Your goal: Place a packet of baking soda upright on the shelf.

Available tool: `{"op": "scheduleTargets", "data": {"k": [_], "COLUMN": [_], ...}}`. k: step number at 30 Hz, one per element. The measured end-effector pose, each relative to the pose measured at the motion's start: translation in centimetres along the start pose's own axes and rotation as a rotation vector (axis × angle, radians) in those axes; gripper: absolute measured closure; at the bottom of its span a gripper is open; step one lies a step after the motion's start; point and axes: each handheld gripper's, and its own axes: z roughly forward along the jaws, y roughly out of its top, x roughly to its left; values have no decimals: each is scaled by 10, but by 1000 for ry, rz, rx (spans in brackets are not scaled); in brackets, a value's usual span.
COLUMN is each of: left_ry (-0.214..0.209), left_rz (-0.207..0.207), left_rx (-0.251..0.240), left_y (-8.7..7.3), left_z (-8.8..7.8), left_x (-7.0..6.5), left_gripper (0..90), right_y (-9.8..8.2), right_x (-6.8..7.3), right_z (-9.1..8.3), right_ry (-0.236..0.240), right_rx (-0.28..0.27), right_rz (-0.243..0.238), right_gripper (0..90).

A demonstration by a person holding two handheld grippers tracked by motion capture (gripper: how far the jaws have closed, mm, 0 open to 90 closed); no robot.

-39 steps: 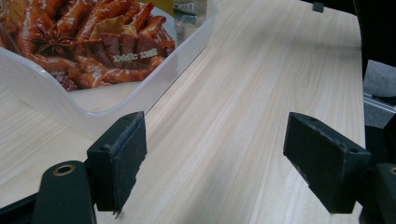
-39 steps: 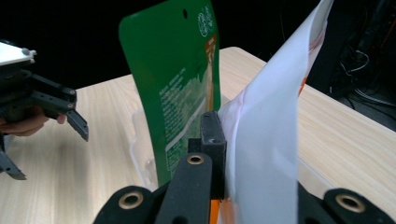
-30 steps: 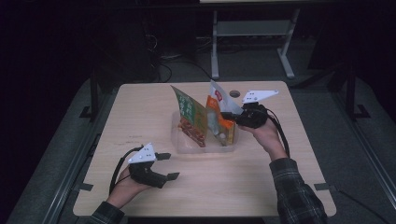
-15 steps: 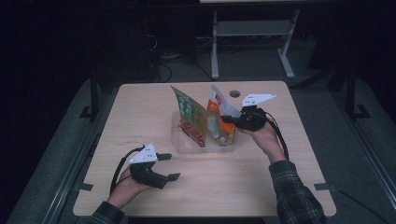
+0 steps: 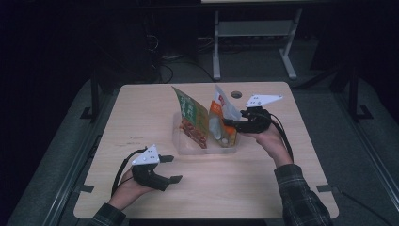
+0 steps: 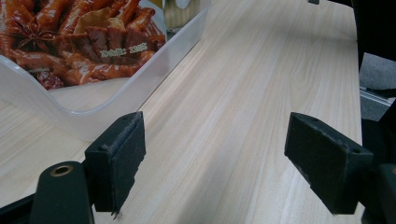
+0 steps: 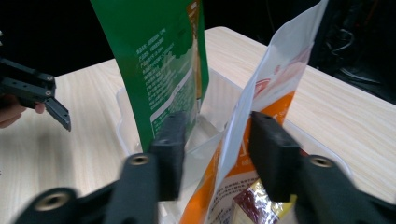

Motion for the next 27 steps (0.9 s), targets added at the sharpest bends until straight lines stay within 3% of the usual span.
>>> {"op": "scheduleTargets", "data": {"k": [3, 8, 14, 27], "left_ry": [0, -7, -17, -18], "left_rz": [12, 14, 19, 19], "left_rx": [7, 20, 42, 56], "left_y": [0, 0, -1, -4], "left_z": [0, 1, 4, 4], "left_x": [0, 0, -3, -3], "left_gripper": [201, 201, 201, 181], "right_y": [0, -3, -11, -51], "right_x": [2, 5, 10, 21], "right_z": [-3, -9, -20, -49], "right_ry": [-29, -33, -52, -118], "right_rx": [6, 13, 13, -19], "right_rz": [15, 44, 31, 76], "right_gripper": [386, 264, 254, 228]}}
